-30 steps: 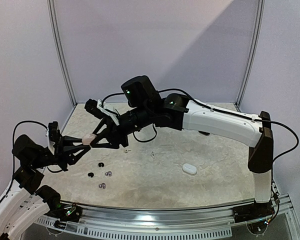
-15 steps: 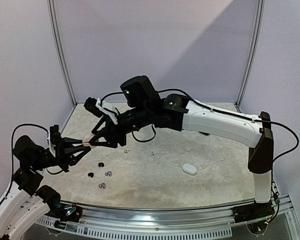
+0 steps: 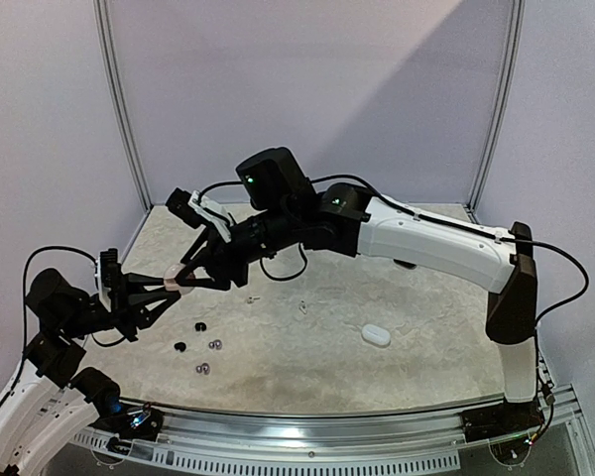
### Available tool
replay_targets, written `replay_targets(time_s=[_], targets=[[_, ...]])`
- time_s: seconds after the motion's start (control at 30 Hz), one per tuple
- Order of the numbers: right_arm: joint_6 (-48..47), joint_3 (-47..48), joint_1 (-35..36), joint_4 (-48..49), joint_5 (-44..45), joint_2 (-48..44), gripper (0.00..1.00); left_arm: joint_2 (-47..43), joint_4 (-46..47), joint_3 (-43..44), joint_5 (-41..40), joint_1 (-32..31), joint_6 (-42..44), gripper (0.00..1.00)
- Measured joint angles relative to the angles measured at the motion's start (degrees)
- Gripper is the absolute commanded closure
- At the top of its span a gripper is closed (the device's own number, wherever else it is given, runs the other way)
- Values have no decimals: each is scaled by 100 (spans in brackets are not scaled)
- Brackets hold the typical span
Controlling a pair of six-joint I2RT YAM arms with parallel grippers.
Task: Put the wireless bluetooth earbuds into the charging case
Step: Open the charging case at the center of the board, then pick up the right earbud from the center of the board.
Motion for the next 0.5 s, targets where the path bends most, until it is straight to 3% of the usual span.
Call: replay_targets(time_s=[0.23,0.5], targets=[[199,251,-144,50,66,155,57,-22,-94,0,146,0,20,100],[339,260,-155,57,61,186,50,-24,-144,0,63,0,-149,100]])
